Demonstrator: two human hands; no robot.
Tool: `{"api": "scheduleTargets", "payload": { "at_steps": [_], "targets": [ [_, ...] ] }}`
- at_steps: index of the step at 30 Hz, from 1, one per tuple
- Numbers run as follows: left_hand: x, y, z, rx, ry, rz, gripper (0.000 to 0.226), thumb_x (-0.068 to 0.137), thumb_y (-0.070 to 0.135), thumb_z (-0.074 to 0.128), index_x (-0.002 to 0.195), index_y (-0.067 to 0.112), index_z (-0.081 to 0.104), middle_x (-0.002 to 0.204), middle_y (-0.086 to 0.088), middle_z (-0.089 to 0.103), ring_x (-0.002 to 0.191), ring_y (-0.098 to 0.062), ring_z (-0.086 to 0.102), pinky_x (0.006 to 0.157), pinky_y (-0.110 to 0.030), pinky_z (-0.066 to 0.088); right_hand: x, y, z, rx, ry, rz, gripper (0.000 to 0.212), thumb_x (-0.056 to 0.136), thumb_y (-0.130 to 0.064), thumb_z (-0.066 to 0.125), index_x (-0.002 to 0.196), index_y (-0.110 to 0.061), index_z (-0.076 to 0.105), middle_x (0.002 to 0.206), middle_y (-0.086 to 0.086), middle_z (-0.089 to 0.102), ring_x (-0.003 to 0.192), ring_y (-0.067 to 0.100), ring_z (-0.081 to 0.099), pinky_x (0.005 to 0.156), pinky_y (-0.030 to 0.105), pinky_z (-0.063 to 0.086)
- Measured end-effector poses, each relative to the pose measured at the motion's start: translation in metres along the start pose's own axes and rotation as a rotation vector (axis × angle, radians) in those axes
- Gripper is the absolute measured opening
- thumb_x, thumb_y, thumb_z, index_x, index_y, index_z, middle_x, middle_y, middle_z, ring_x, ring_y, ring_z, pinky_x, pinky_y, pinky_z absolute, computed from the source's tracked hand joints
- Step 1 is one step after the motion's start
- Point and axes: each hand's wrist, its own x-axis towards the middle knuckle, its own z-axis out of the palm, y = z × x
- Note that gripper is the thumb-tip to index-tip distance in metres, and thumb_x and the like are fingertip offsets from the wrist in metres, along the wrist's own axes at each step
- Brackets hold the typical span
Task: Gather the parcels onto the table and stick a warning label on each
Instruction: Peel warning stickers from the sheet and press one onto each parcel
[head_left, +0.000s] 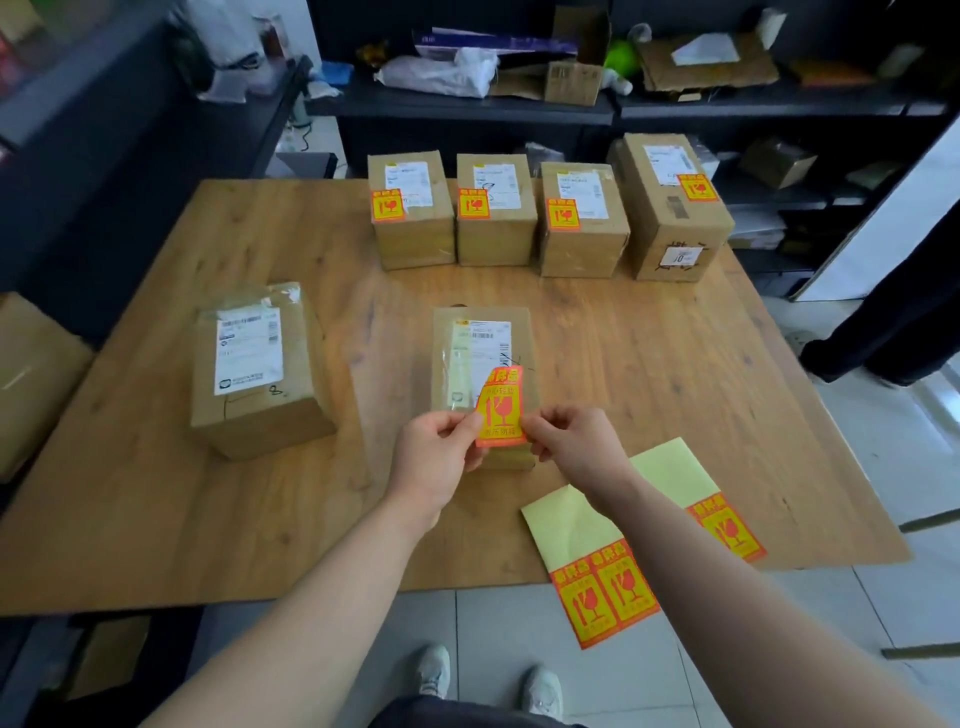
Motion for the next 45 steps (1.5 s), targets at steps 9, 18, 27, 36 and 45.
{"api": "scheduleTargets", "payload": {
  "at_steps": [9,18,27,36,45],
  "targets": [
    [0.034,0.005,-0.044,0.362,0.077,0.183,0.01,0.078,0.02,0.075,0.068,0.021,0.073,0.048,0.008,0.06,0.045,-0.008,0.05,0.057,-0.026,0.044,0.015,-0.019,0.046,-0.186,0.031,-0.028,0.027,0.088,-0.026,0.057,0.07,-0.009,0.067,0.061,0.001,0.06,0.049,0.011,0.043,0.049,0.026,0.036],
    [0.042,0.004,-0.054,0.528,0.029,0.192,0.022,0.074,0.021,0.08,0.084,0.021,0.06,0.073,-0.003,0.069,0.064,-0.017,0.063,0.061,-0.029,0.05,0.021,-0.018,0.056,-0.465,0.051,-0.054,0.022,0.09,-0.029,0.055,0.079,-0.014,0.065,0.074,0.001,0.067,0.069,0.02,0.063,0.062,0.036,0.054],
    [0.035,0.011,-0.05,0.71,0.012,0.304,0.023,0.076,0.023,0.078,0.08,0.025,0.056,0.062,0.013,0.06,0.056,0.0,0.056,0.05,-0.012,0.033,0.022,-0.016,0.058,-0.521,0.064,-0.066,0.019,0.091,-0.027,0.054,0.083,-0.013,0.064,0.077,-0.001,0.066,0.07,0.016,0.063,0.062,0.036,0.056],
    [0.036,0.013,-0.048,0.793,0.004,0.302,0.024,0.075,0.024,0.079,0.081,0.023,0.056,0.063,0.013,0.058,0.058,0.0,0.055,0.051,-0.014,0.032,0.023,-0.014,0.059,-0.556,0.06,-0.074,0.019,0.09,-0.025,0.054,0.077,-0.014,0.061,0.072,0.0,0.064,0.065,0.016,0.061,0.058,0.034,0.054],
    [0.037,0.015,-0.047,0.864,0.034,0.306,0.033,0.072,0.025,0.081,0.07,0.025,0.048,0.063,0.01,0.057,0.056,-0.004,0.053,0.048,-0.018,0.032,0.023,-0.013,0.062,-0.613,0.065,-0.102,0.018,0.09,-0.025,0.053,0.079,-0.013,0.062,0.073,0.001,0.063,0.066,0.018,0.06,0.058,0.034,0.054]
  ]
}}
